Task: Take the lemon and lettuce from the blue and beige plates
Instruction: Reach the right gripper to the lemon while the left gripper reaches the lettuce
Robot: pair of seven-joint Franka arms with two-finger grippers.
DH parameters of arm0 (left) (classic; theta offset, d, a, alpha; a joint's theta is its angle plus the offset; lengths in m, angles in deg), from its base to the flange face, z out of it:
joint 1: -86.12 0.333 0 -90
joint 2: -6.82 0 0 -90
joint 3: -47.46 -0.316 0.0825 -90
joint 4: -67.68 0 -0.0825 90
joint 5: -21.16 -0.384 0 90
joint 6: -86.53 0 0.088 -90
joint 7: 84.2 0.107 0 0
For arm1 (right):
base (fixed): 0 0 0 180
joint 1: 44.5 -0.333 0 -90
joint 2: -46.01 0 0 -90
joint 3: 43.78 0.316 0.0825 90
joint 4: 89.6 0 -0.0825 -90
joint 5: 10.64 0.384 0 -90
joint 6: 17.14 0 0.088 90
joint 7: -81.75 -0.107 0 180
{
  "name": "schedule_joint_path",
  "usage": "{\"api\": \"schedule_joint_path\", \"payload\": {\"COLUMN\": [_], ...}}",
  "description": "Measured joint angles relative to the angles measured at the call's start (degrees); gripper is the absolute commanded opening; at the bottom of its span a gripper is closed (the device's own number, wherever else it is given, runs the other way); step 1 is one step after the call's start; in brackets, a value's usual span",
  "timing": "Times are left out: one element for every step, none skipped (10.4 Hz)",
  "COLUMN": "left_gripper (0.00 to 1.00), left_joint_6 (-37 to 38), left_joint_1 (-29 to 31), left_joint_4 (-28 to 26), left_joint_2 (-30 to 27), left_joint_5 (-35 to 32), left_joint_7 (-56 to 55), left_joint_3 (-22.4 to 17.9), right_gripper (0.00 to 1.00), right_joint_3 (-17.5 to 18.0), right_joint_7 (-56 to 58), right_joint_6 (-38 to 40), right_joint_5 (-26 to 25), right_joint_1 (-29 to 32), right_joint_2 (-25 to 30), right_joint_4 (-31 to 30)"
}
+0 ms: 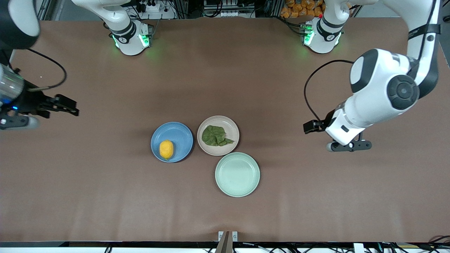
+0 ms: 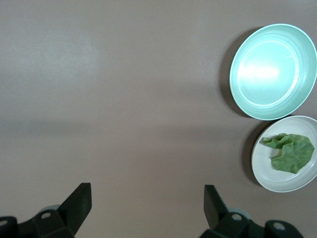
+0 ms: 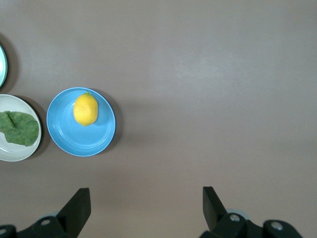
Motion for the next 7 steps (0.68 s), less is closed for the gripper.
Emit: {"api": "schedule_joint_path", "payload": {"left_gripper": [1.0,1.0,1.0,1.0,1.0,1.0,1.0], "left_joint_6": [-1.6,-3.3,-4.6,-5.8,-7.2,-8.6,-10.3], "left_joint_1": [-0.7,-1.5,-2.4,-3.1,-4.0,-5.2,-6.8], "left_joint_4": [0.0,0.0,0.0,0.0,0.1,0.1,0.0], "left_joint_2": [0.8,1.8,2.7,3.5,4.3,5.4,6.6], "left_joint_5": [0.0,0.0,0.0,0.0,0.0,0.0,0.0], "left_joint_7": [-2.7,-5.0,-6.9,-9.3,-11.9,-14.6,-17.5], "left_joint_3": [0.0,0.0,0.0,0.0,0.0,0.1,0.1], "right_gripper": [1.0,1.0,1.0,1.0,1.0,1.0,1.0], "right_joint_3": [0.0,0.0,0.0,0.1,0.1,0.1,0.1], "right_joint_7": [0.0,0.0,-0.2,-0.4,-0.6,-1.2,-2.2], "right_joint_6": [-0.5,-1.4,-2.3,-3.2,-4.2,-5.5,-7.0], "right_joint_5": [0.0,0.0,0.1,0.1,0.1,0.2,0.2], "right_joint_1": [-0.6,-1.3,-1.9,-2.4,-2.7,-3.2,-3.9], "right_joint_2": [-1.4,-2.9,-4.3,-5.6,-6.8,-8.1,-9.6], "right_joint_4": [0.0,0.0,0.0,-0.1,-0.1,-0.1,-0.2]}}
